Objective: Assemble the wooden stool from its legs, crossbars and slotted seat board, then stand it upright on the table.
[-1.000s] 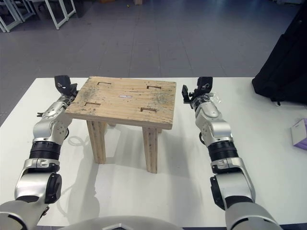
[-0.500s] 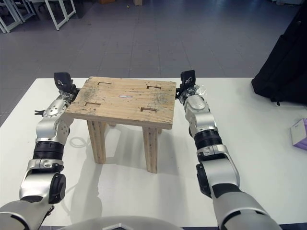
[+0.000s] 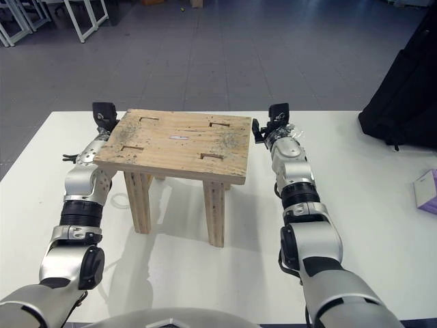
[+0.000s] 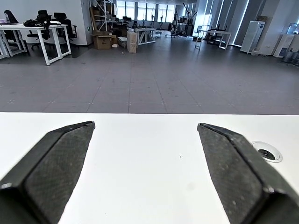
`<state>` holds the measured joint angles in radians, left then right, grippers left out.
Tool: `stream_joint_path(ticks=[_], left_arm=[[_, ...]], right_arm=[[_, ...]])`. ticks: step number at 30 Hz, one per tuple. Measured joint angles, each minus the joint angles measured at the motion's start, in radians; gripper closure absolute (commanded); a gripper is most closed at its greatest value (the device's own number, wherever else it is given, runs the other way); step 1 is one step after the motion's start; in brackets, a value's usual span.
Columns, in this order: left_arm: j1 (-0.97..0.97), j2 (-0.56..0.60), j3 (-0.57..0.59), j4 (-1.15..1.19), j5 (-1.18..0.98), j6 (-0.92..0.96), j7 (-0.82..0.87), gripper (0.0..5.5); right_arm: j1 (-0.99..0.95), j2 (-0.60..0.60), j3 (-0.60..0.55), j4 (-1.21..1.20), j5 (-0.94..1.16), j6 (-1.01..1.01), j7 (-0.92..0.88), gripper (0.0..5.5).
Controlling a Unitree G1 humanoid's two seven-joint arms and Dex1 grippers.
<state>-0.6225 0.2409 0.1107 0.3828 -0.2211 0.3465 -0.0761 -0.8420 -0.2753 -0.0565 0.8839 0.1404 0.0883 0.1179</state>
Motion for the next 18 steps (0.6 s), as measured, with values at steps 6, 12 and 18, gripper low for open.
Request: stream_joint_path(ticks=[6,12,18], left_arm=[[0.004,0.0,0.009,-0.044,0.008,0.028,0.0,1.44],[0.017,0.001,0.015,-0.061,0.009,0.039,0.0,1.44],[0.01,0.004,0.018,-0.03,0.02,0.039,-0.007,1.44]], right_arm=[[-0.004,0.024,-0.006,0.044,-0.028,-0.021,-0.004,1.86],[-0.01,0.039,-0.017,0.07,-0.03,-0.034,-0.004,1.86],[-0.011,0.039,-0.041,0.078,-0.03,-0.041,-0.016,1.86]])
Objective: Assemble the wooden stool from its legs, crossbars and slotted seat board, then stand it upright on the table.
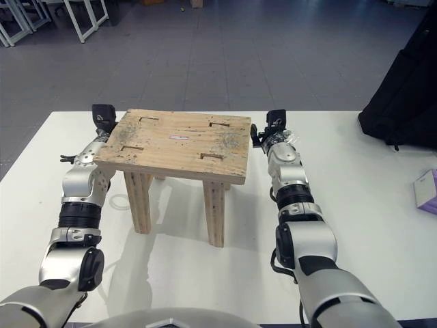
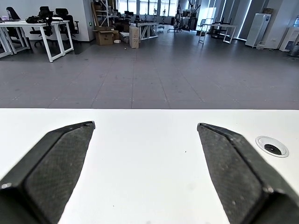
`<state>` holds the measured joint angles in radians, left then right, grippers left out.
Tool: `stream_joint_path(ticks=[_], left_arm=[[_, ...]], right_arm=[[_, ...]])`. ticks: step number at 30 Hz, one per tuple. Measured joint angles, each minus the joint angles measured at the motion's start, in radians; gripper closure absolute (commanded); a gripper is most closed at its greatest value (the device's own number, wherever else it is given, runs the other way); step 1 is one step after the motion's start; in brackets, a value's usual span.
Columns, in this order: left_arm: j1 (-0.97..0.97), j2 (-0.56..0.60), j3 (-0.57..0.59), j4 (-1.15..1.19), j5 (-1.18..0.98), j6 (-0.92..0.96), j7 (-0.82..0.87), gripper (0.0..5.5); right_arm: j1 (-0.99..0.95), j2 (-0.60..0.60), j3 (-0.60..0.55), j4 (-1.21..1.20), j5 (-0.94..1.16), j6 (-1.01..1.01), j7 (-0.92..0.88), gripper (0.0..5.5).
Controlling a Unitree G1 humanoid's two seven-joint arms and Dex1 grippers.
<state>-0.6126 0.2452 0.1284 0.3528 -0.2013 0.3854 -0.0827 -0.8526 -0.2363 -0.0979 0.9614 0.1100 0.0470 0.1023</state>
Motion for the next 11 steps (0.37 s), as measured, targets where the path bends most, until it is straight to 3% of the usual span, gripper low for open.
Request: stream_joint_path(ticks=[11], left_arm=[[-0.035,0.007,0.003,0.041,0.012,0.0,-0.018,1.44]], right_arm=[[0.0,0.001,-0.009,0.002,-0.009,0.0,-0.01,1.86]])
